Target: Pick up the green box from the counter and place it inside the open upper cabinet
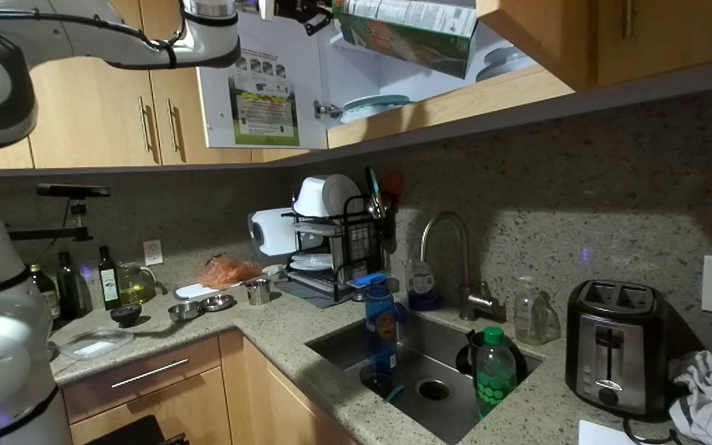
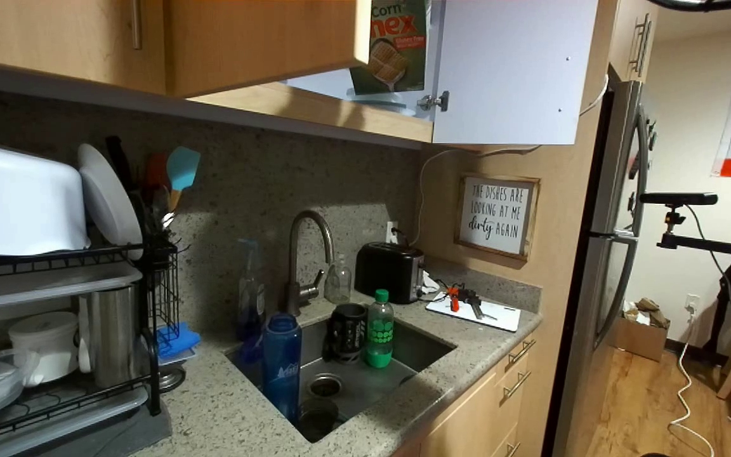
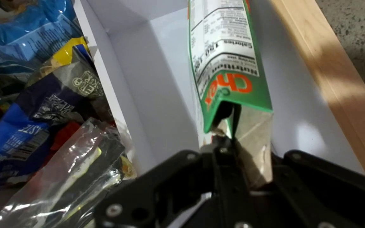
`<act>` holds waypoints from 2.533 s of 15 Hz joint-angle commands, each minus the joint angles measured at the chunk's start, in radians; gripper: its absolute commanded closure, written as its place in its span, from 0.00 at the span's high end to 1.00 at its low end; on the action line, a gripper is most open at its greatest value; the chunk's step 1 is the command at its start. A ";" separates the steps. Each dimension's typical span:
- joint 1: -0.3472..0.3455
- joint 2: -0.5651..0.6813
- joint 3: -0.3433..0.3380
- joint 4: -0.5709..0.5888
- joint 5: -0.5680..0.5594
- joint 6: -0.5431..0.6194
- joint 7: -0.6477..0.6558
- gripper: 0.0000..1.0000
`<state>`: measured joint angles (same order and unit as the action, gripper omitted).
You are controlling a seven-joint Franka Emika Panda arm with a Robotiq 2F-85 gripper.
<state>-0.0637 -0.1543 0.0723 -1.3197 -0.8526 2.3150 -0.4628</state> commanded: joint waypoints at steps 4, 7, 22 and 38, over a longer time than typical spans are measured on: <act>0.072 0.173 0.018 0.227 -0.068 -0.035 -0.010 0.07; 0.102 0.238 0.014 0.309 -0.065 -0.029 -0.014 0.06; 0.112 0.359 0.020 0.361 -0.035 -0.021 -0.004 0.07; 0.143 0.451 0.006 0.465 -0.121 -0.122 0.107 0.06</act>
<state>0.0591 0.2536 0.0873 -0.9234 -0.9461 2.2493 -0.3818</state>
